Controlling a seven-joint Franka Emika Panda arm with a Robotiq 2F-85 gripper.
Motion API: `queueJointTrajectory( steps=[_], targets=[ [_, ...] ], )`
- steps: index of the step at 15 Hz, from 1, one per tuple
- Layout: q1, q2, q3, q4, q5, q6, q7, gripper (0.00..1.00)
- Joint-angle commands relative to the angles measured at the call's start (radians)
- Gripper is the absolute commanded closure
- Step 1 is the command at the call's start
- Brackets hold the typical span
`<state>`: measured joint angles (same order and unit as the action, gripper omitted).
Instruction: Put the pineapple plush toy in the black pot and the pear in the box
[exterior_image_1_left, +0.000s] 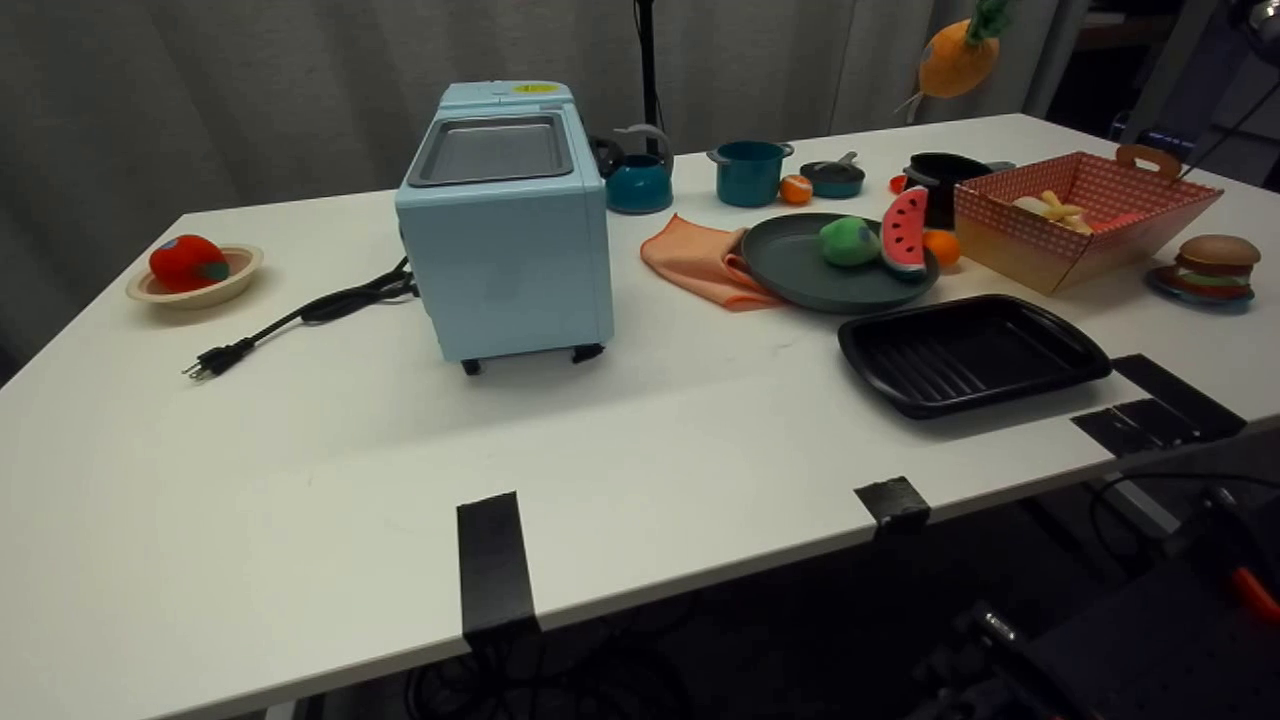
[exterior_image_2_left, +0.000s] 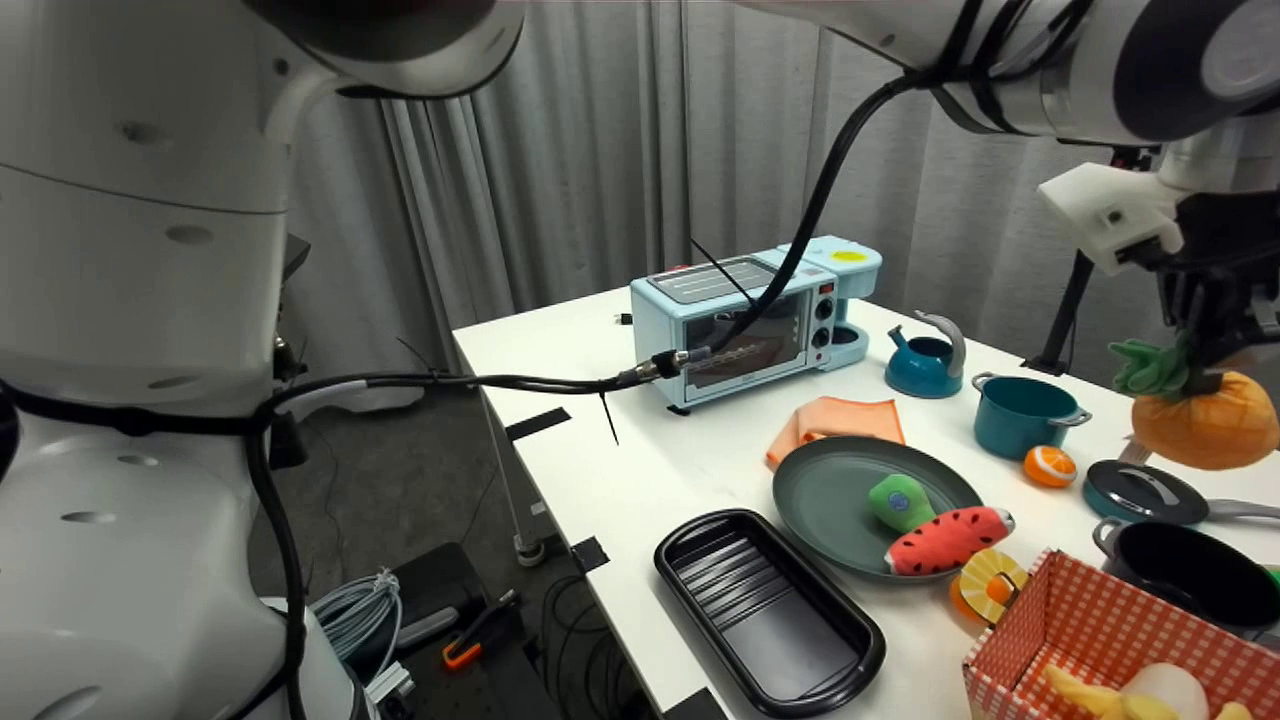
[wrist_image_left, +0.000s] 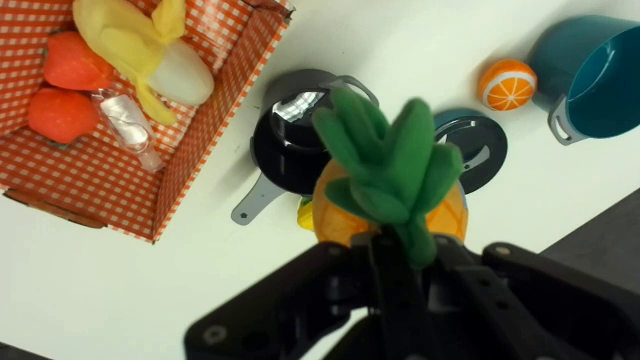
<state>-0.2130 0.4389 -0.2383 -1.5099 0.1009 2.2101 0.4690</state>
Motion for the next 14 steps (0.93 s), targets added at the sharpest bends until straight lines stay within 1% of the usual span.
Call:
queueJointTrajectory(
  steps=[1,9,10,11,14],
  targets=[
    [-0.033,0.093,-0.010,0.121,0.020,-0.083,0.022,0.98],
    [-0.080,0.205,-0.023,0.239,0.018,-0.180,0.059,0.98],
    [-0.081,0.211,-0.024,0.244,0.017,-0.190,0.067,0.68],
    [-0.082,0.217,-0.023,0.250,0.018,-0.198,0.075,0.67],
    [-0.076,0.219,-0.020,0.253,0.013,-0.211,0.081,0.46]
  ],
)
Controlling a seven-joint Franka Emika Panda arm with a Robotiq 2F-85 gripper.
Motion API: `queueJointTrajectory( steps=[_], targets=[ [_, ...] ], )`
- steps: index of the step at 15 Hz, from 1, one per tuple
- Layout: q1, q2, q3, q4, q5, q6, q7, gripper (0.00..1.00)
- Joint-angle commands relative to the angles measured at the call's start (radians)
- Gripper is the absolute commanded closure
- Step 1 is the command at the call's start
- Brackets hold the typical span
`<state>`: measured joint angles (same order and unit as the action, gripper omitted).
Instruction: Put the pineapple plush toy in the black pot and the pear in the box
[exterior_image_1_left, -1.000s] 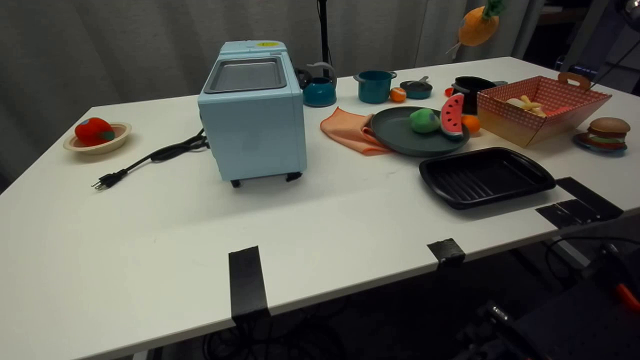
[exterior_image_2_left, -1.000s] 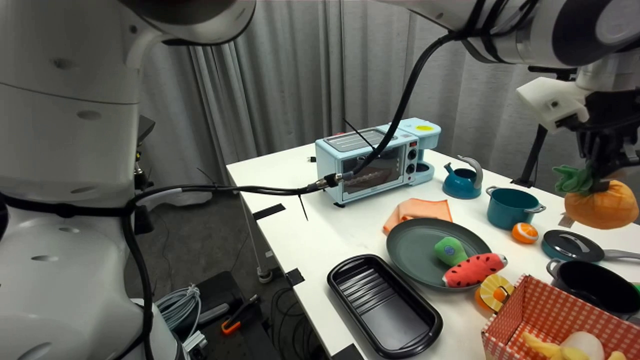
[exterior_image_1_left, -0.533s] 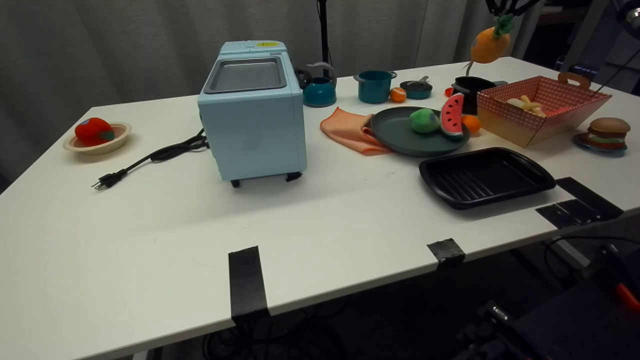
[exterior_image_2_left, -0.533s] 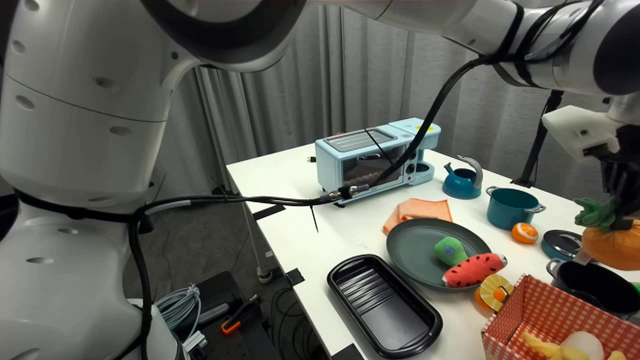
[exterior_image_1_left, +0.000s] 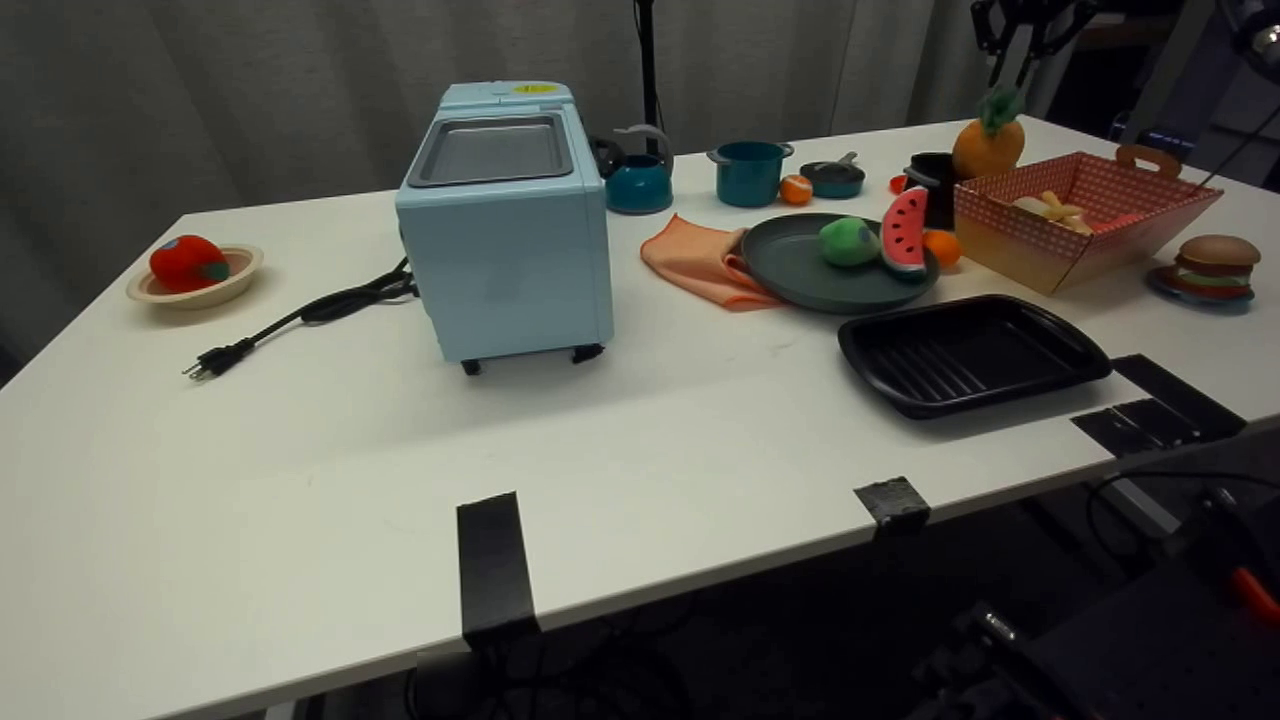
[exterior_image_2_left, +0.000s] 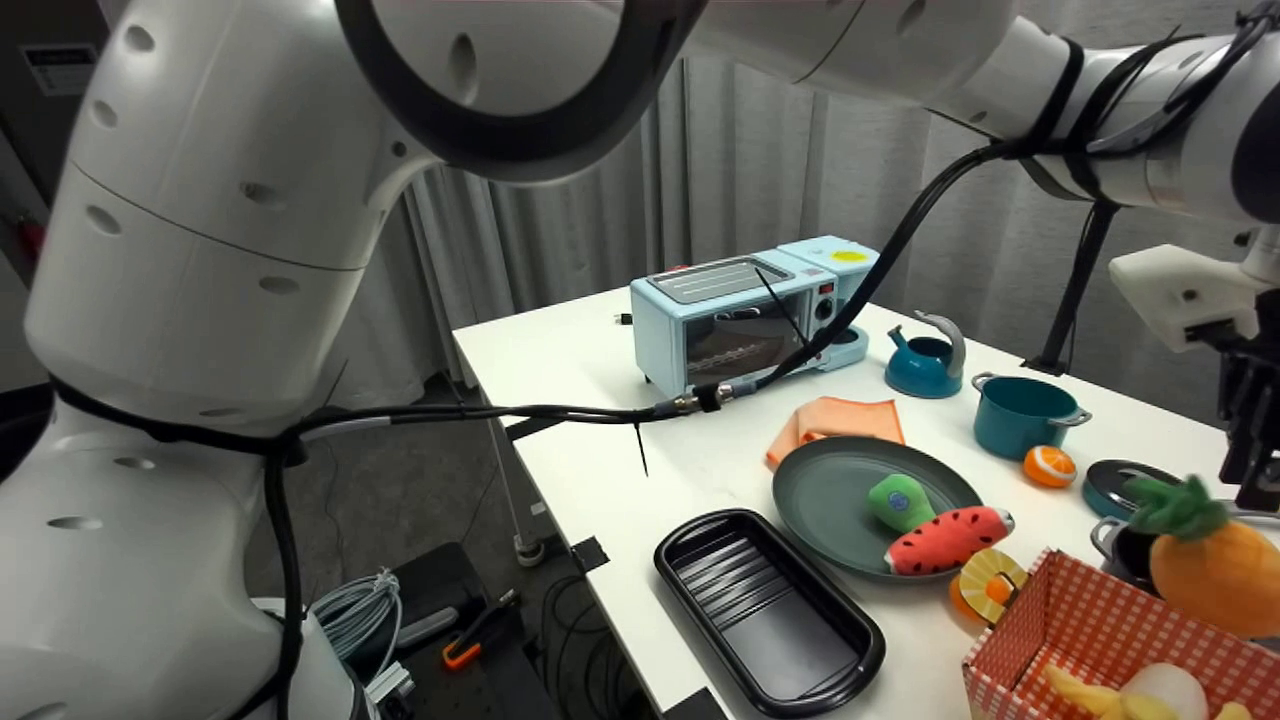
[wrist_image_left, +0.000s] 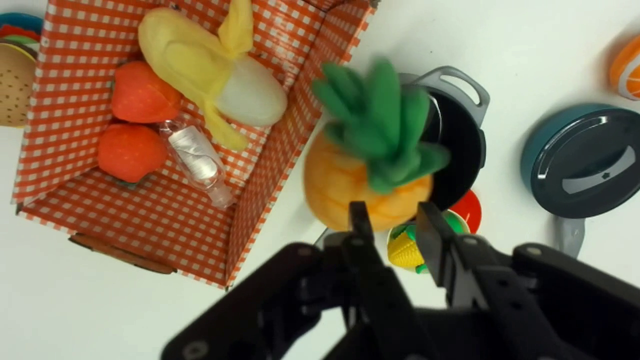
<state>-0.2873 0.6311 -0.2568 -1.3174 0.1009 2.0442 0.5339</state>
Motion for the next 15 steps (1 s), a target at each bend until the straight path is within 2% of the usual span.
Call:
queueJointTrajectory(
  steps=[1,6,15],
  targets=[
    [0.000,0.025,0.000,0.058,0.013,-0.045,0.013,0.38],
    [0.020,-0.026,0.017,0.007,0.006,-0.012,-0.002,0.01],
    [0.080,-0.181,0.055,-0.102,-0.012,0.053,-0.054,0.00]
  ],
)
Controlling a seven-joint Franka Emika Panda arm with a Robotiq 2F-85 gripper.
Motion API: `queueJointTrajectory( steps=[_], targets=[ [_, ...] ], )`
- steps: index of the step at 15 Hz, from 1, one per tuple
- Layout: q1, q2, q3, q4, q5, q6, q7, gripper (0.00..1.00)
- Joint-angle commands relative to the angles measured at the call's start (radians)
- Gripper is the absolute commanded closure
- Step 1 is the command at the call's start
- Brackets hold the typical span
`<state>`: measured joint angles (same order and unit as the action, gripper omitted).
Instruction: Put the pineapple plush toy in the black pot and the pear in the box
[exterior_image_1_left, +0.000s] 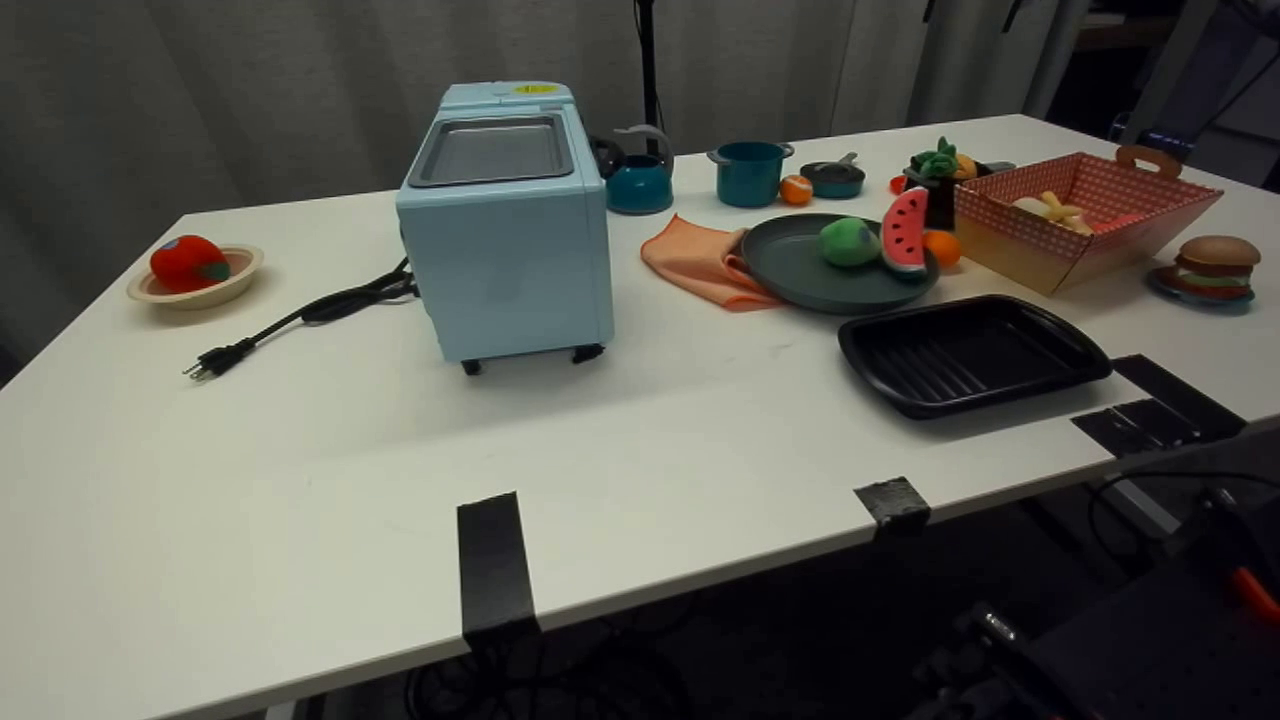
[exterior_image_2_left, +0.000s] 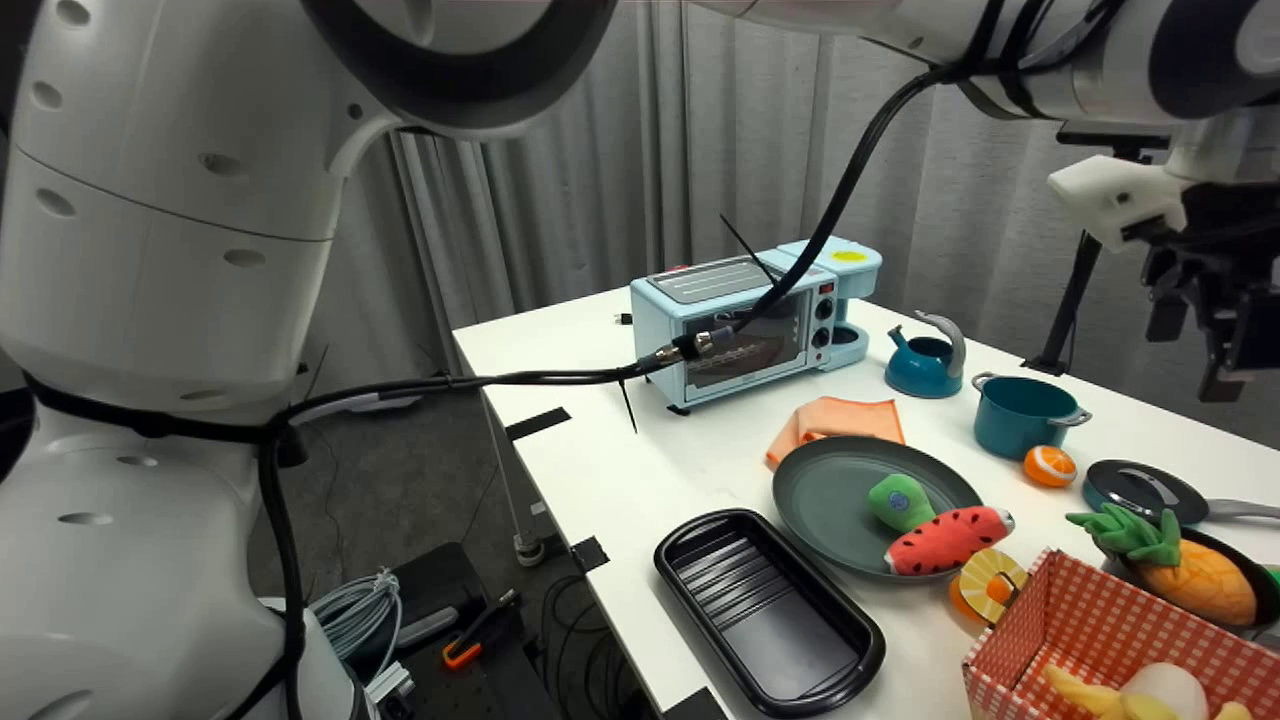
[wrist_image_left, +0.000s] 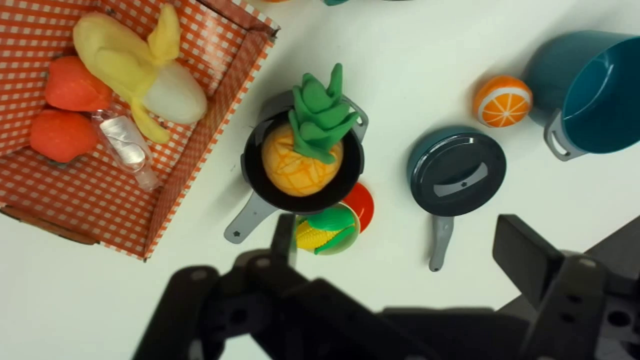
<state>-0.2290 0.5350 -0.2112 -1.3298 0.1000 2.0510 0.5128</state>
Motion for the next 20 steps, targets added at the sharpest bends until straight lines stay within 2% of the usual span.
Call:
queueJointTrajectory(
  steps=[1,11,12,15,20],
  targets=[
    [0.032,-0.109,0.012,-0.117,-0.016,0.061,-0.040,0.00],
    [0.100,-0.306,0.024,-0.418,-0.048,0.198,-0.101,0.00],
    [0.089,-0.236,0.022,-0.313,-0.032,0.152,-0.087,0.00],
    [0.095,-0.266,0.024,-0.373,-0.036,0.173,-0.087,0.00],
    [0.104,-0.272,0.023,-0.379,-0.056,0.185,-0.076,0.00]
  ],
)
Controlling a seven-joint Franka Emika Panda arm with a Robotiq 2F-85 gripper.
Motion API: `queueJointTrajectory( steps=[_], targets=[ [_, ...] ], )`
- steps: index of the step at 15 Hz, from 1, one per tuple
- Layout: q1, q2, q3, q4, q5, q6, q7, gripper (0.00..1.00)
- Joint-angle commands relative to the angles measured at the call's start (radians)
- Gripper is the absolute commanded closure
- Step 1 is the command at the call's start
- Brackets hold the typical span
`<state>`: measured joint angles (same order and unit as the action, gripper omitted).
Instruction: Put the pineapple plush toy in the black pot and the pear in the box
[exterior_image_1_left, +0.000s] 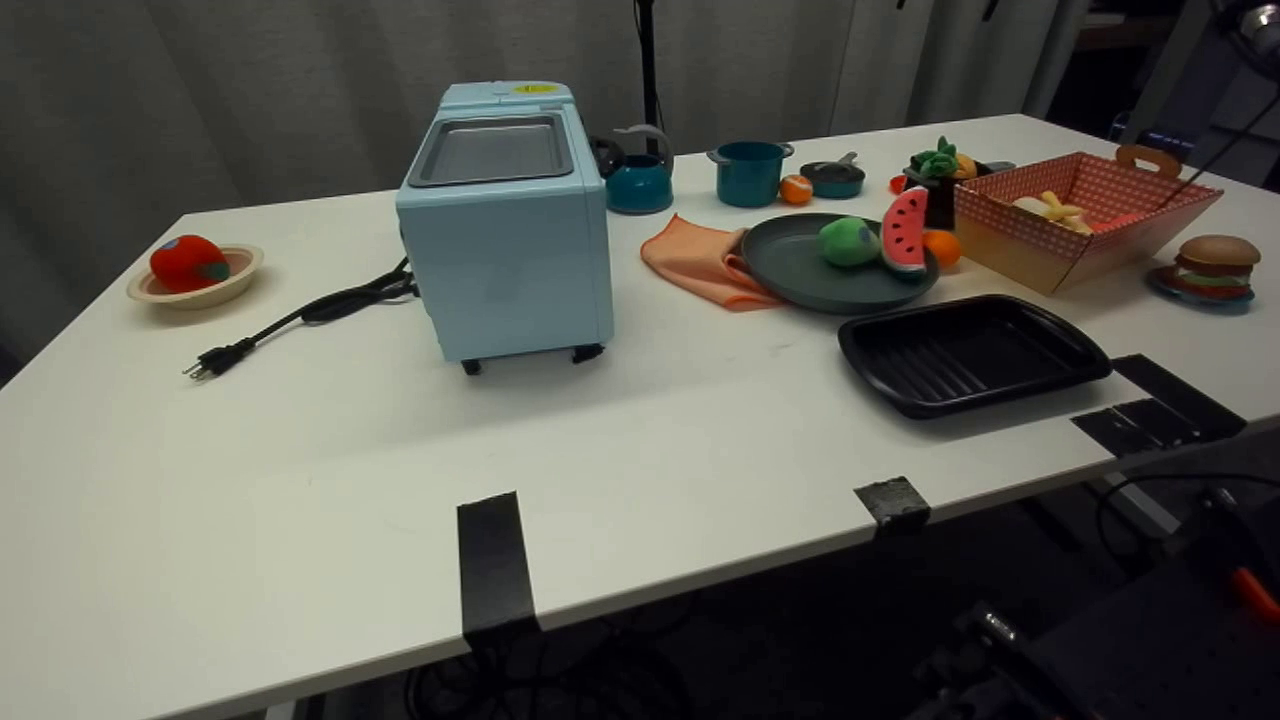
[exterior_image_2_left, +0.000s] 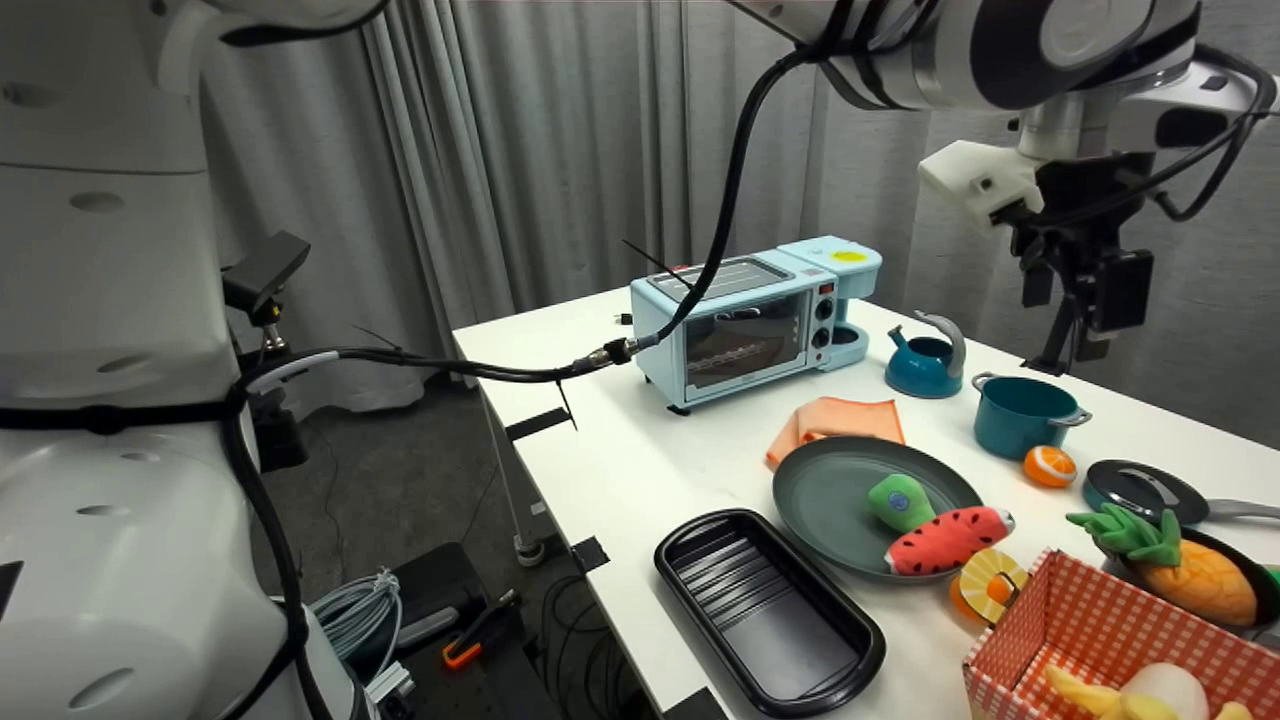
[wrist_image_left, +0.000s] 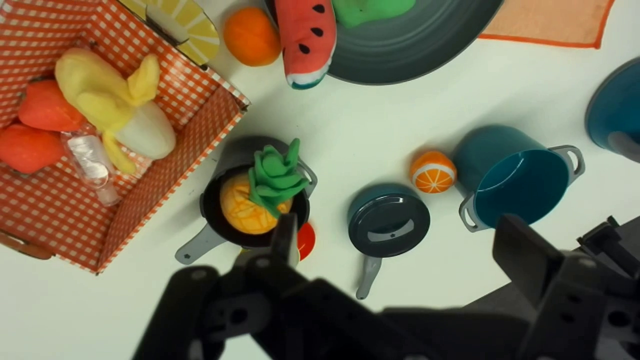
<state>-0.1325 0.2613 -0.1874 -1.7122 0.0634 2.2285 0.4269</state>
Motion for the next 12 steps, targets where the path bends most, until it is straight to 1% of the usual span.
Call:
queueJointTrajectory(
  steps=[1,6,12],
  targets=[
    [0.015,0.012,0.001,0.011,-0.036,0.011,0.011,0.00],
    [0.036,0.095,0.010,0.063,-0.095,0.001,0.002,0.00],
    [0.052,0.242,0.023,0.158,-0.093,-0.020,-0.006,0.00]
  ],
)
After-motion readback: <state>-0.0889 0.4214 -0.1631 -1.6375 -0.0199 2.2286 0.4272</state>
